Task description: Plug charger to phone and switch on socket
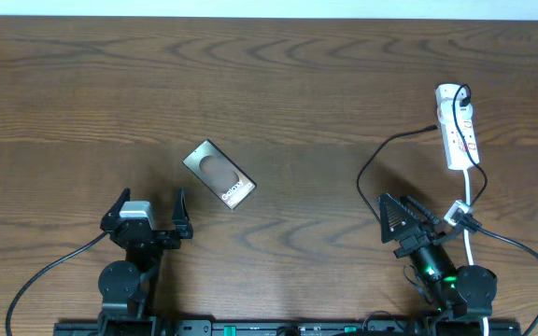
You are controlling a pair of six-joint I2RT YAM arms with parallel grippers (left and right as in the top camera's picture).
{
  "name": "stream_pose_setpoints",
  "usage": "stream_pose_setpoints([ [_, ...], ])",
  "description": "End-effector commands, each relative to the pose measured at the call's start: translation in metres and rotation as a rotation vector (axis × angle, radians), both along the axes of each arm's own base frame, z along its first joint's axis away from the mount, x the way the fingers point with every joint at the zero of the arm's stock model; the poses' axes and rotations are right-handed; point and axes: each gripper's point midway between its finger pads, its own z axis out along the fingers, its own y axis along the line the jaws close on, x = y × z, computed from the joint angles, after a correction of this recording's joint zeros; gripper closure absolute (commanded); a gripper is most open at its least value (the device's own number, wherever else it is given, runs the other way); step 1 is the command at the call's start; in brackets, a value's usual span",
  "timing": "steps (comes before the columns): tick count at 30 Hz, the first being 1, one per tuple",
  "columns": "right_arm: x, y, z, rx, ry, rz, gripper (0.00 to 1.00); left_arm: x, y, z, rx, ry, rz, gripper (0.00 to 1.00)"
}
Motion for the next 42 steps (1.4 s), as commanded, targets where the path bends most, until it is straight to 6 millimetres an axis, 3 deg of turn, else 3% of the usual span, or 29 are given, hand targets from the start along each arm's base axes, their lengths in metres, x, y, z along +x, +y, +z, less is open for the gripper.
stream_pose_setpoints([
  [1,-0.0008,0.0012,-0.0005,-0.010,-0.004,0.007,0.01,-0.0013,0.0079,-0.0151,0.003,0.052,0.044,0.02],
  [35,-0.0007,0.0012,-0.0006,-0.010,-0.004,0.007,0.01,-0.0039,0.0063,-0.0109,0.002,0.066,0.034,0.02],
  [42,-0.0007,0.0012,-0.0006,-0.010,-0.004,0.007,0.01,-0.0064,0.0062,-0.0173,-0.070,0.120,0.045,0.02],
])
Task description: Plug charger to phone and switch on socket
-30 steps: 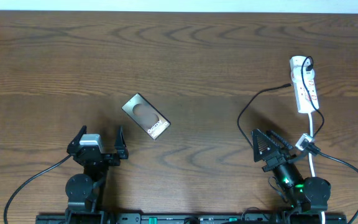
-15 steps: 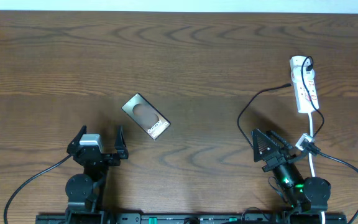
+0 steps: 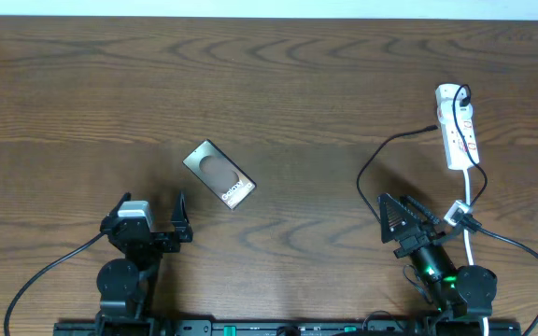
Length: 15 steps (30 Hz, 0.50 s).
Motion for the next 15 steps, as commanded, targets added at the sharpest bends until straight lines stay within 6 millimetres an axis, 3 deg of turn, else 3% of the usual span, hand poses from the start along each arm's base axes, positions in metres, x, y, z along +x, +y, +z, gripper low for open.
stream_pose_setpoints([
  [1,-0.001,0.001,0.000,-0.010,-0.004,0.007,0.01,-0.001,0.006,-0.014,-0.062,0.069,0.045,0.02],
  [9,-0.001,0.001,0.000,-0.010,-0.004,0.007,0.01,0.006,-0.001,0.003,-0.077,0.157,0.014,0.02],
  [15,-0.001,0.001,-0.001,-0.010,-0.004,0.007,0.01,0.025,-0.022,0.022,-0.108,0.288,-0.094,0.02],
])
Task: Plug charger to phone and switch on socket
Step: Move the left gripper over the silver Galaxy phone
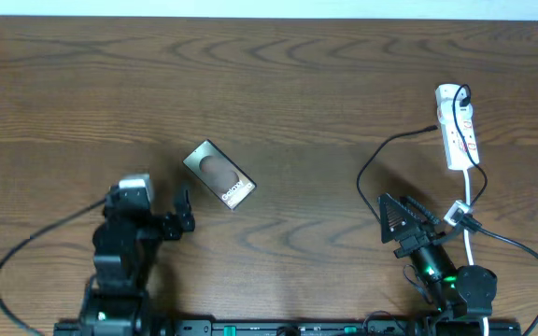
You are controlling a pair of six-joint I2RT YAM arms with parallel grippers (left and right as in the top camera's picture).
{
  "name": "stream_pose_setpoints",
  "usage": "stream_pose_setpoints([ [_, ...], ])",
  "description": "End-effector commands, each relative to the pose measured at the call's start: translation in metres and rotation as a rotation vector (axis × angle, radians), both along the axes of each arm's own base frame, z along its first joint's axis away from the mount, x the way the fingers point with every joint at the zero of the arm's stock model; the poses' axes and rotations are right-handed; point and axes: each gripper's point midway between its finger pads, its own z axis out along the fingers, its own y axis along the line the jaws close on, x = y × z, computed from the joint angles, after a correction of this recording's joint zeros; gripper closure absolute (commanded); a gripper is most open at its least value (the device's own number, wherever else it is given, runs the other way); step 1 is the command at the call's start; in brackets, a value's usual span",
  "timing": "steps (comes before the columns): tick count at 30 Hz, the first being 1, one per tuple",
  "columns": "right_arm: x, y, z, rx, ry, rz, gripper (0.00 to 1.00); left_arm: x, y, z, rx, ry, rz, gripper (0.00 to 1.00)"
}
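A silver-grey phone [219, 175] lies flat and diagonal on the table, left of centre. The white power strip [457, 126] lies at the far right, with a black plug [461, 93] at its far end. A black charger cable [362, 173] loops from beside the strip down toward my right arm; which end is its free tip I cannot tell. My left gripper [148, 207] is open, below and left of the phone and apart from it. My right gripper [408, 222] is open near the cable's lower loop and holds nothing.
The strip's white lead [474, 201] runs down past a small white connector [460, 213] beside my right arm. Both arm bases stand at the near table edge [269, 327]. The table is brown wood.
My left arm has risen from its resting pose and its wrist now sits slightly farther left; its trailing cable has swung out. The phone, cable, strip and right arm are unchanged.
At first both arms rested at the near edge with open grippers, and the phone and strip lay where they are now. Later the left gripper had shifted only slightly. Now the left arm is up, still short of the phone.
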Motion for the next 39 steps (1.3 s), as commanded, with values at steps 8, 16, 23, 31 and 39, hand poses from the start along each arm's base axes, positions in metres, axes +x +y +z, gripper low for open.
stream_pose_setpoints([
  [8,-0.001,0.001,-0.001,-0.010,-0.004,0.007,0.01,0.029,-0.028,0.050,-0.206,0.221,-0.063,0.02],
  [16,-0.001,0.001,0.000,-0.010,-0.005,0.007,0.01,0.035,-0.041,0.087,-0.321,0.295,-0.075,0.02],
  [23,-0.001,0.001,0.000,-0.010,-0.005,0.007,0.01,0.015,-0.057,0.073,-0.377,0.404,-0.146,0.02],
  [31,-0.001,0.001,-0.001,-0.010,-0.004,0.007,0.01,0.018,-0.034,0.049,-0.668,0.538,0.273,0.02],
  [39,-0.001,0.001,-0.001,-0.010,-0.004,0.007,0.01,0.030,-0.039,-0.012,-0.655,0.803,0.448,0.02],
])
